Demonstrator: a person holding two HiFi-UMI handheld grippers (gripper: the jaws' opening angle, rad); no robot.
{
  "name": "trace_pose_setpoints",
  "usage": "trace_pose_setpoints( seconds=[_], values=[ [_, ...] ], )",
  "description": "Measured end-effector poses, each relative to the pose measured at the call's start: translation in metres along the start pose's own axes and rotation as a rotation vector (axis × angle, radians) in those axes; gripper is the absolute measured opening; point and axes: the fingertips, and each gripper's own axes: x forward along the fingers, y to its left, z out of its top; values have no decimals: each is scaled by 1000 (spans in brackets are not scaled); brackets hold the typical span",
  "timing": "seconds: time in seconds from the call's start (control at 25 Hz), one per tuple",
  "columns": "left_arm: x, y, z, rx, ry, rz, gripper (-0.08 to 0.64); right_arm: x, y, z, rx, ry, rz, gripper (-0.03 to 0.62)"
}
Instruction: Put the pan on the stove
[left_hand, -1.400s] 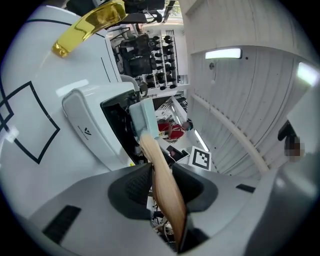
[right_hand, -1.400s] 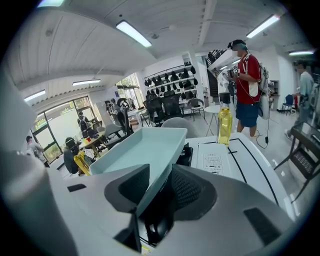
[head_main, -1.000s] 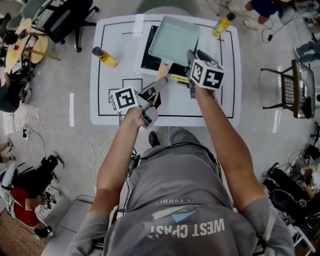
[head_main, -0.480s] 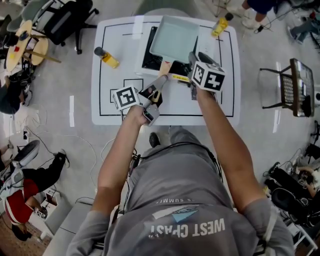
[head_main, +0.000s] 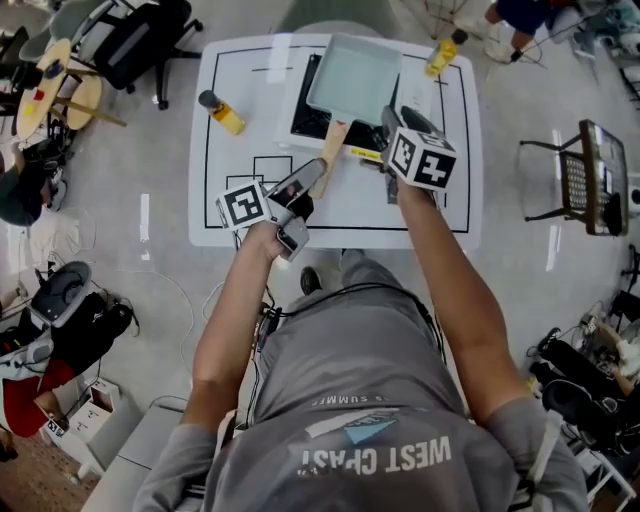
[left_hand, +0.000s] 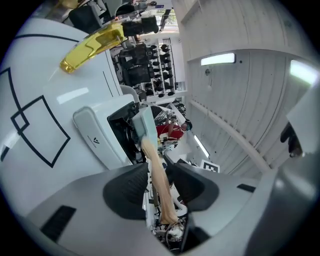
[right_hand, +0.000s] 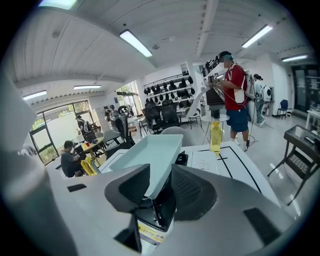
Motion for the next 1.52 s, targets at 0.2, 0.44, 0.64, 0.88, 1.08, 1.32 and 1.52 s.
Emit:
trace_pose_setpoints(
  seconds=[0.2, 0.44, 0.64, 0.88, 1.08, 1.32, 1.52],
  values=[
    [-18, -11, 7, 88, 0, 27, 141, -15, 8, 7, -9, -24, 13, 141],
    [-45, -15, 17, 257, -1, 140, 140, -42, 20, 16, -25, -78, 43, 103],
    [-69, -33, 32, 355, -48, 180, 138, -69, 50, 24, -130, -121, 132, 8],
    [-89, -52, 40, 509, -76, 235, 138, -105, 88, 27, -319, -162, 218, 8],
    [-105, -77, 40, 663, -92, 273, 101, -139, 108, 29, -399, -196, 246, 8],
    [-117, -107, 32, 874, -103, 325, 49, -175, 121, 25, -437, -221, 274, 8],
    [-129, -138, 16, 1025, -109, 338, 5, -207, 127, 19, -444, -224, 288, 8]
  ],
)
